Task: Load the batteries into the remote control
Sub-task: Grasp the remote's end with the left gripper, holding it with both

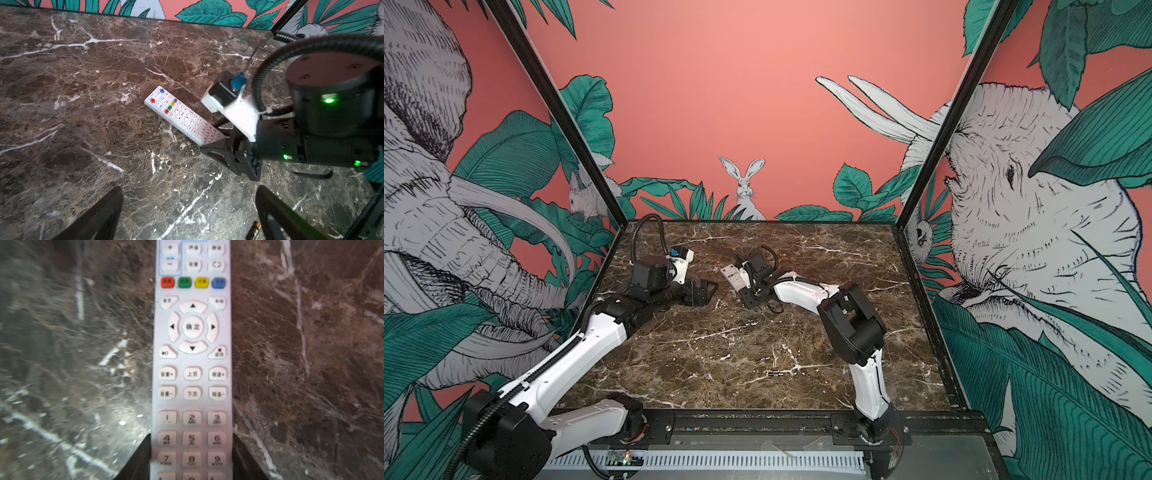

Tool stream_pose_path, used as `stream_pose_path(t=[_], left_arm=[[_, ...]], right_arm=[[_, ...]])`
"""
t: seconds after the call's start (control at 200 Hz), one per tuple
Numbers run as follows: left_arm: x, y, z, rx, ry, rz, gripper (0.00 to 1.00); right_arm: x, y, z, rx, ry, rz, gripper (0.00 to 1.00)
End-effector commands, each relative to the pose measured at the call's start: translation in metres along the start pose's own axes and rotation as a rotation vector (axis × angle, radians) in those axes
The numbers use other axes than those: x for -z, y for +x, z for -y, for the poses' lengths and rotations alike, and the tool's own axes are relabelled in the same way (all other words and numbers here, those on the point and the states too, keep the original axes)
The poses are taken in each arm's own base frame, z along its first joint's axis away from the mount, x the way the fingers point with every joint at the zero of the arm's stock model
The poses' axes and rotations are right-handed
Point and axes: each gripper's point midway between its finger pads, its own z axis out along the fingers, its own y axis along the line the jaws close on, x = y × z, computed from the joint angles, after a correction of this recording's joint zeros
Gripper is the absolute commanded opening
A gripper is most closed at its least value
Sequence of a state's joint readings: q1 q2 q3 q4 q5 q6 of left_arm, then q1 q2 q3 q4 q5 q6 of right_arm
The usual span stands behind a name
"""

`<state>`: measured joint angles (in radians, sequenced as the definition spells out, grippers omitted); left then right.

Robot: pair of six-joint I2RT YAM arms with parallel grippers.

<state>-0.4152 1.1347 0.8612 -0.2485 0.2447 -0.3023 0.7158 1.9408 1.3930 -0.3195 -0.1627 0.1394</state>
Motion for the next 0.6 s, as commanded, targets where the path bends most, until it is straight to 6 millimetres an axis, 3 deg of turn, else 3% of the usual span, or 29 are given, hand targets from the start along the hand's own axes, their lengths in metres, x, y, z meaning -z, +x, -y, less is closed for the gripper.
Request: stream_pose_path(t=[0.0, 0.17, 0.215, 0.395, 0.595], left_arm=[[0.002, -0.021, 0.023, -0.012, 0.137, 0.096, 1.00], [0.008, -0.038, 0.059, -0.055, 0.339, 0.150, 1.00], [0.011, -0.041, 0.068, -0.069, 0.385, 0.158, 1.00], [0.026, -0.050, 0.103, -0.117, 0.615, 0.200, 1.00], [0.028, -0.057, 0.116, -0.137, 0.703, 0.204, 1.00]], right_arm=[[0.053, -0.030, -0.013, -0.058, -0.142, 0.153, 0.46], [0.105, -0.024, -0.026, -0.108, -0.302, 0.223, 0.44], [0.127, -0.025, -0.032, -0.105, -0.337, 0.257, 0.44], [0.167, -0.018, -0.051, -0.108, -0.470, 0.289, 0.43], [0.209, -0.019, -0.074, -0.110, -0.634, 0.359, 0.42]])
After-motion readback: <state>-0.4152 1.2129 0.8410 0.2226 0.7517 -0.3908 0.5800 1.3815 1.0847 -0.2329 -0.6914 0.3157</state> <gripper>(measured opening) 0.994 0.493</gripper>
